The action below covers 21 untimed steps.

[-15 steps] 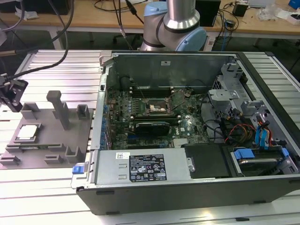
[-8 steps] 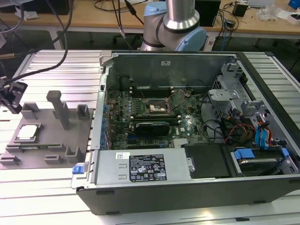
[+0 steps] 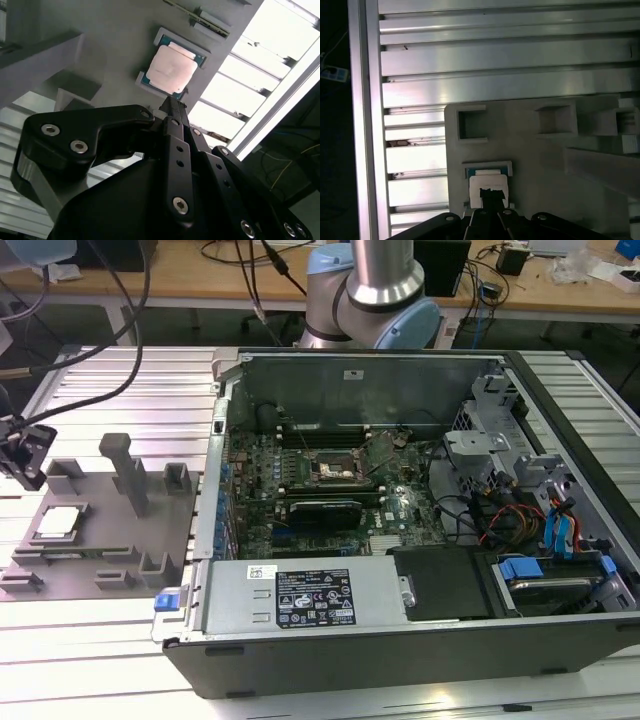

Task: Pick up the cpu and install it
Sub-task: 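Pick up the cpu and move it towards the insertion slot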

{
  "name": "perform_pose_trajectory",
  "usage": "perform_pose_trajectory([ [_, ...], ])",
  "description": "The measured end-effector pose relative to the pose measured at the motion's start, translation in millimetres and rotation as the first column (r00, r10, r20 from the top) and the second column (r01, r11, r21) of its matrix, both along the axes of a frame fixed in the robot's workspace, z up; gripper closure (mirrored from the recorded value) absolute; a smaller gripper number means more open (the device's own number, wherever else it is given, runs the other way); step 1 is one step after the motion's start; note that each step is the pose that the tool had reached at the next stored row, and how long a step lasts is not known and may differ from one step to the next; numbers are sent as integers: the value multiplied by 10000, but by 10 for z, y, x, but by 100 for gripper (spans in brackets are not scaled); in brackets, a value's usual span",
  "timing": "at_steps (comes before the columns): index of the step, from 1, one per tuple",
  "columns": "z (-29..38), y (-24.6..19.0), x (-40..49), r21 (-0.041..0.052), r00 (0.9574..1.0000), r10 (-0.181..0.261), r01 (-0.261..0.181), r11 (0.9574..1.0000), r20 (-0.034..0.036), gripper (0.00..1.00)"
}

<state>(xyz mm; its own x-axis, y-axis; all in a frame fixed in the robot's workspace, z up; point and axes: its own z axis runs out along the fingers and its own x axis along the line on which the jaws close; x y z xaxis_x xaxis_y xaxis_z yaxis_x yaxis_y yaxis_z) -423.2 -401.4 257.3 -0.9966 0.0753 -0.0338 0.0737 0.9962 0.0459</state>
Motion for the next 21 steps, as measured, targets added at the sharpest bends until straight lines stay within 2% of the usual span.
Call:
perform_pose_trajectory([
  [3, -82, -36, -1, 0, 10000, 0, 0, 10000, -1, 89],
  [14, -217, -143, 0, -60, 10000, 1, -1, 10000, -32, 89],
  [21, -355, -152, 5, -77, 10000, 6, -6, 10000, -44, 89],
])
